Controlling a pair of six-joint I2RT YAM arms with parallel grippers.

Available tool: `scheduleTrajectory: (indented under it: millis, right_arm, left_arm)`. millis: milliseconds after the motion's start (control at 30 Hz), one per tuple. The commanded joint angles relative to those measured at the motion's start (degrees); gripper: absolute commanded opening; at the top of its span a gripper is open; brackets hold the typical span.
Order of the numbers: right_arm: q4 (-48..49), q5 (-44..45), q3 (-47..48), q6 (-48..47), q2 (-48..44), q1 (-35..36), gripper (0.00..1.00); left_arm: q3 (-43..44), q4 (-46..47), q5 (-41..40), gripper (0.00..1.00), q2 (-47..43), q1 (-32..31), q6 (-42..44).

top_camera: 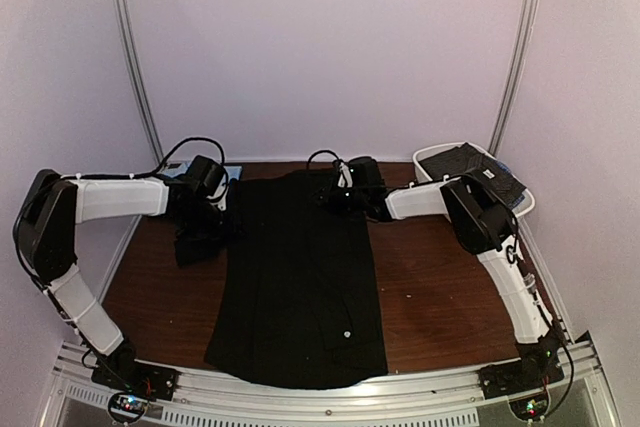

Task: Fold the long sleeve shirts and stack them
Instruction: Move the right arm to the center of the board with the 1/3-folded shirt.

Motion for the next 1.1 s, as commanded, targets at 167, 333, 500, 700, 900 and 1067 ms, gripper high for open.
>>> scheduleTrajectory:
  millis: [167, 333, 500, 700, 900, 1067]
  right_arm:
    - [-11.13, 7.79, 19.65, 6.31, 11.57, -1.04, 0.15]
    - [-14.92, 10.02, 20.22, 5.15, 12.52, -2.35, 0.15]
    - [-19.41, 10.40, 20.00, 2.72, 13.00, -4.04, 0.16]
    - [-22.02, 10.86, 20.40, 0.26, 13.05, -5.41, 0.16]
    - [-23.21, 9.00, 20.16, -1.17, 12.98, -7.11, 0.16]
    - [-23.82, 8.13, 20.24, -2.53, 13.04, -8.55, 0.17]
  left_arm:
    - [-2.43, 4.78, 1.18, 0.38, -0.19, -2.35, -1.47]
    - [-2.75, 5.61, 1.45, 0.38, 0.85, -3.73, -2.05]
    - [-2.07, 5.77, 1.39, 0.38, 2.46, -6.04, -2.32]
    - [-0.85, 6.17, 1.40, 0.38, 5.54, -10.00, -3.32]
    - [1.79, 6.13, 2.03, 0.38, 9.90, -14.80, -4.60]
    - [4.02, 6.14, 2.65, 0.38, 13.09, -18.16, -5.74]
